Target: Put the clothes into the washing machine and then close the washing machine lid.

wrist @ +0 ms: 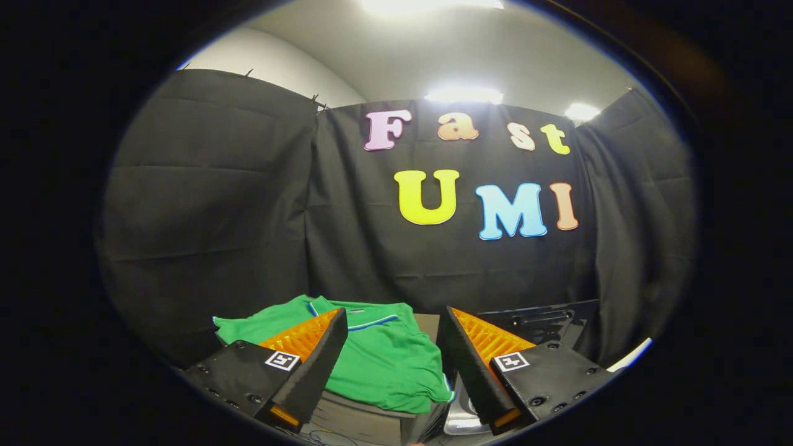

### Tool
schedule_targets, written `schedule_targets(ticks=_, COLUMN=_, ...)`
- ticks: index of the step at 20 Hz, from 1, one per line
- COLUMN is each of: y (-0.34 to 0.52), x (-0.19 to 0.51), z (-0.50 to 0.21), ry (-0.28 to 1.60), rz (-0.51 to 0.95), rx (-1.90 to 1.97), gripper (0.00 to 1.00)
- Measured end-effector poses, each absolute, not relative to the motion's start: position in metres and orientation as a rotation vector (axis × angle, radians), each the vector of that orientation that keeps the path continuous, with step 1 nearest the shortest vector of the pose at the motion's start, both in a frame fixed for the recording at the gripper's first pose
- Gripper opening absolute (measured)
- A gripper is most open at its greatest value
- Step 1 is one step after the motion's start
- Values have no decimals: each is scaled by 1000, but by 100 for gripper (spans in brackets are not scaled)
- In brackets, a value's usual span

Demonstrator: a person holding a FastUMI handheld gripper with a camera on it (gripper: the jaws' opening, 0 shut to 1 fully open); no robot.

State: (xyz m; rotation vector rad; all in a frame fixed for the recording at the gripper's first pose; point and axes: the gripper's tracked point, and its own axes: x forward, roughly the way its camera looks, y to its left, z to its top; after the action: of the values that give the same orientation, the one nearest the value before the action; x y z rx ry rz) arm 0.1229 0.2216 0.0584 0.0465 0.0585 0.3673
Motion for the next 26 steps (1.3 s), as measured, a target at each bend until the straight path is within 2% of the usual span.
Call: schedule_targets(ticks=26, y=367, x=180, z=3, ry=335, rz=477, rx=47, gripper=96)
